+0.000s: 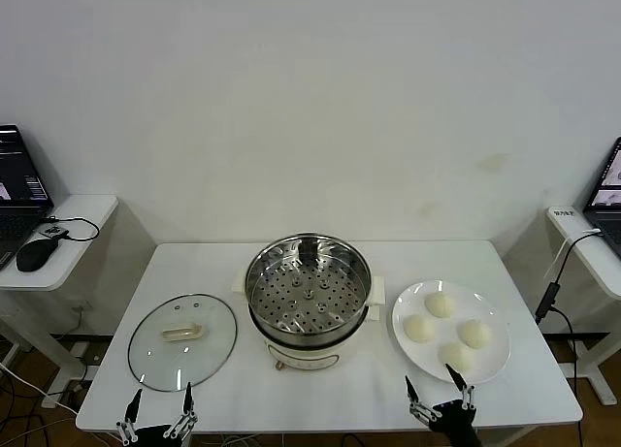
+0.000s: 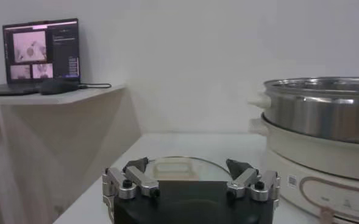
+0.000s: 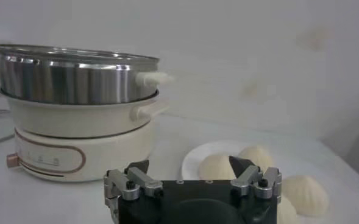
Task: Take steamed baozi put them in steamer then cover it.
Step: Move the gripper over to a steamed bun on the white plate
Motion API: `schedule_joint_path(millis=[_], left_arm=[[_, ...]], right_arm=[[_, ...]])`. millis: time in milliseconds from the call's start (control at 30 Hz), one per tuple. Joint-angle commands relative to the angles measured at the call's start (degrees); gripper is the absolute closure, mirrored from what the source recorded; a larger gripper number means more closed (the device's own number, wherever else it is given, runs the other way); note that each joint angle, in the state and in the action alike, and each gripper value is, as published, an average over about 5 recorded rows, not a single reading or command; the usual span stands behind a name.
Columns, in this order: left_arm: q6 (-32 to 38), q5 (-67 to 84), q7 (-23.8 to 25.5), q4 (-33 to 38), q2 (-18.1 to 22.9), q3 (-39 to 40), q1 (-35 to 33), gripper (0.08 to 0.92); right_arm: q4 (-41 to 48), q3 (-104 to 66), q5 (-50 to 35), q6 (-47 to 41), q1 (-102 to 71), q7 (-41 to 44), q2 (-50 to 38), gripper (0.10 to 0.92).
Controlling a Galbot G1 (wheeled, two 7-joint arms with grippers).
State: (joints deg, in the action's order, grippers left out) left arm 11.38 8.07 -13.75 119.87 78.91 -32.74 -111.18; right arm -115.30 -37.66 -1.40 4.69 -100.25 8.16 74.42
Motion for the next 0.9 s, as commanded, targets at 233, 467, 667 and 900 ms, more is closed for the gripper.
schedule_joint_path(millis=[233,467,667,900], left_arm=[[-6.45,-2.26,0.14,1.20,-2.61,-3.17,2.71,0.177],[-11.54,-4.98,-1.26,1.74,-3.83,-2.26,4.59,0.177],[-11.49,-8.64,-1.50,1.07,-3.40,-1.58,5.84,0.177],[-10.45,-12.12,-2.49,1.47,-1.88,-1.70,6.25,0.177]], right_arm=[[2.46,-7.10,21.38,-8.69,14.69,6.91,-15.44,0.203],[8.26,-4.90,27.86,-12.12,25.23,19.03,-29.21,0.203],[16.06,3.83,29.57,-9.60,37.52,31.92,-40.03,0.202],[27.62,23.62,27.77,-6.71,58.31,44.18,-46.55,0.203]])
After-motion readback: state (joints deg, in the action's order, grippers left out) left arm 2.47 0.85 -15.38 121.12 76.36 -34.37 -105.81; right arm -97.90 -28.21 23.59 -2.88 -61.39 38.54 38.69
